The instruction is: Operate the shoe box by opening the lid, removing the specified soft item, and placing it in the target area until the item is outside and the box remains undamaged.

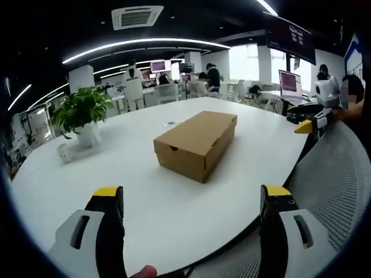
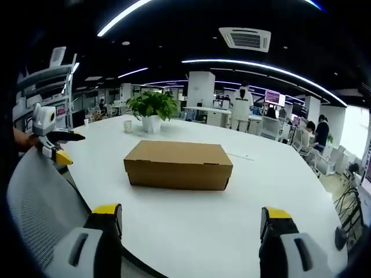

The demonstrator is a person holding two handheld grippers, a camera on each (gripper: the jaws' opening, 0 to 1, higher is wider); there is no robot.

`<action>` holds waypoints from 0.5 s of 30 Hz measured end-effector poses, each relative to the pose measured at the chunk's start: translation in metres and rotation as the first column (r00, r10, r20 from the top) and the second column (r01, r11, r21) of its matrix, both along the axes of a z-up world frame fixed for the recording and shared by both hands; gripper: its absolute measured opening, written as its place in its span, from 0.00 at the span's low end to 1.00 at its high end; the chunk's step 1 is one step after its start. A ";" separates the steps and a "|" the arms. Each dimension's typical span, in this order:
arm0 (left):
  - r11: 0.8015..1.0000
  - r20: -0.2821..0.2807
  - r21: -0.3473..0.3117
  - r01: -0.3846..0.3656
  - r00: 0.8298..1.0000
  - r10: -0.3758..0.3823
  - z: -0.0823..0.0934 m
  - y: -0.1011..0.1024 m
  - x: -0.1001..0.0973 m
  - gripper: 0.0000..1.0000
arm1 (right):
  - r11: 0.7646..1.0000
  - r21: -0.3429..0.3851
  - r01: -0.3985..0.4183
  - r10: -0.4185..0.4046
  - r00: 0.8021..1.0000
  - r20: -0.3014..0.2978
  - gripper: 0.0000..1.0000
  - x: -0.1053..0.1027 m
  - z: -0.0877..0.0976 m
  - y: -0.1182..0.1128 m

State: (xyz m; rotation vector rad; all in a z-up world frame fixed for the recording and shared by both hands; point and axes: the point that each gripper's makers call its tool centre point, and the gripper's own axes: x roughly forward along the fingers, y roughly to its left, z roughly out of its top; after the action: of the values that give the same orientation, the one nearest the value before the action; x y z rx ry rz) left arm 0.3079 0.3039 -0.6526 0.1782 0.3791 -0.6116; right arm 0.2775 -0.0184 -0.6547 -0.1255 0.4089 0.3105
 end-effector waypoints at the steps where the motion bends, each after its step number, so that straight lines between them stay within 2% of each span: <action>1: 1.000 -0.001 0.001 -0.001 1.000 0.001 0.000 0.000 0.000 0.97 | 1.000 0.000 0.000 0.000 1.000 0.001 1.00 0.000 0.000 0.000; 15: 1.000 0.000 0.006 -0.002 1.000 0.002 0.001 0.000 0.000 0.99 | 0.999 0.030 0.013 -0.013 1.000 -0.007 1.00 0.000 0.001 -0.001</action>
State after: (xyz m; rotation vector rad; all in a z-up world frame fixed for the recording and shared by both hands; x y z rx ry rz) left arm 0.3080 0.3036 -0.6518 0.1831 0.3815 -0.6085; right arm 0.2775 -0.0196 -0.6533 -0.0925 0.4112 0.3043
